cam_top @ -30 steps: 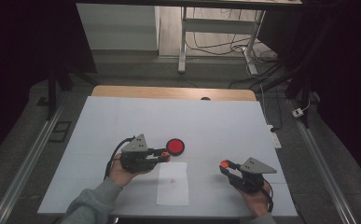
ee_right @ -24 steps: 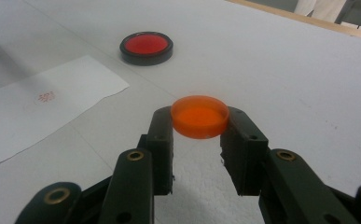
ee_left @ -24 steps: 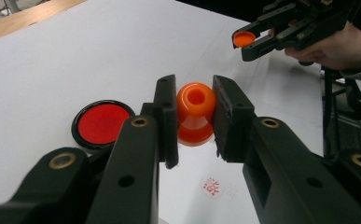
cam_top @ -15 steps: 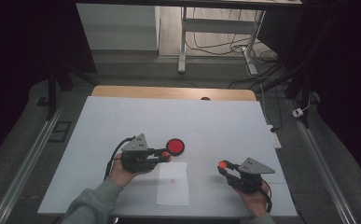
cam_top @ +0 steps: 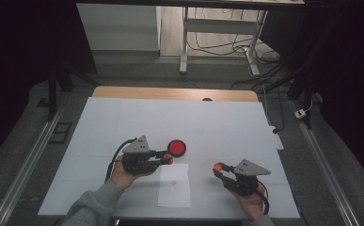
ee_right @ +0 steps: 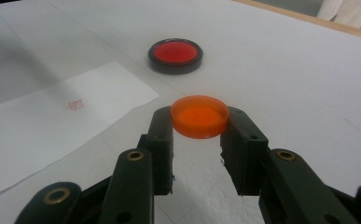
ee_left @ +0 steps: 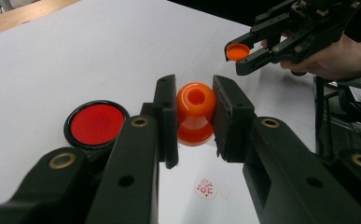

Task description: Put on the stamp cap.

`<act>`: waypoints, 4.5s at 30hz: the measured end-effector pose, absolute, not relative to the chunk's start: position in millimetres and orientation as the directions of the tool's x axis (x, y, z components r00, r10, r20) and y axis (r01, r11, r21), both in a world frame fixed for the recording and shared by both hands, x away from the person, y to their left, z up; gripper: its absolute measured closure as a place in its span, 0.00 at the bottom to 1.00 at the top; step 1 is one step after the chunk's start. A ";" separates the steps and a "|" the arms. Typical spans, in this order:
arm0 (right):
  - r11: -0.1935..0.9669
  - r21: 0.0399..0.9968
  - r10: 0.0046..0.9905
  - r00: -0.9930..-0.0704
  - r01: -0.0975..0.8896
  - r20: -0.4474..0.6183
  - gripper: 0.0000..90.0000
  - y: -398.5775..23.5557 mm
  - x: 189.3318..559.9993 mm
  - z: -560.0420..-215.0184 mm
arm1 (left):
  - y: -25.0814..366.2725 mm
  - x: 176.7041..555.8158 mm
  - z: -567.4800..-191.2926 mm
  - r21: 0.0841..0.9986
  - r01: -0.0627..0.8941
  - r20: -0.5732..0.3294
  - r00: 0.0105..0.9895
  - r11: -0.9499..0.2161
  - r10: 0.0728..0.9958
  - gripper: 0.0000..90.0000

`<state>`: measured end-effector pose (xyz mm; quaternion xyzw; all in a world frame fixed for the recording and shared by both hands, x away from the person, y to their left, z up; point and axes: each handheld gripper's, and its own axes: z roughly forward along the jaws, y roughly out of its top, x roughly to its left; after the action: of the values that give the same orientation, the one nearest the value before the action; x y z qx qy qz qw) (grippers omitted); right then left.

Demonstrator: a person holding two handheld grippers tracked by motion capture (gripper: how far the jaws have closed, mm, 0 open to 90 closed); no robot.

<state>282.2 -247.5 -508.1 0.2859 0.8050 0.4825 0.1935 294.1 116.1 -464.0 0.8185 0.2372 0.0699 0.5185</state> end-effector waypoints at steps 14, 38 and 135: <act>0.366 0.890 0.610 -0.793 0.270 -0.010 0.72 -230.8 280.7 -509.8 | 114.4 294.1 -466.1 0.879 0.317 -0.130 0.878 -0.357 0.460 0.80; 0.384 0.889 0.551 -0.835 0.250 -0.003 0.72 -195.3 278.2 -511.9 | 112.9 294.2 -467.1 0.877 0.315 -0.128 0.880 -0.361 0.457 0.80; 0.433 0.879 0.458 -0.889 0.200 -0.023 0.72 -150.4 272.8 -520.6 | 78.2 287.6 -484.3 0.862 0.309 -0.154 0.915 -0.402 0.372 0.80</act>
<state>272.8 -150.4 -520.6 0.1966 0.8363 0.4949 0.1303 287.6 78.2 -484.3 0.8366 0.2035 0.0313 0.5077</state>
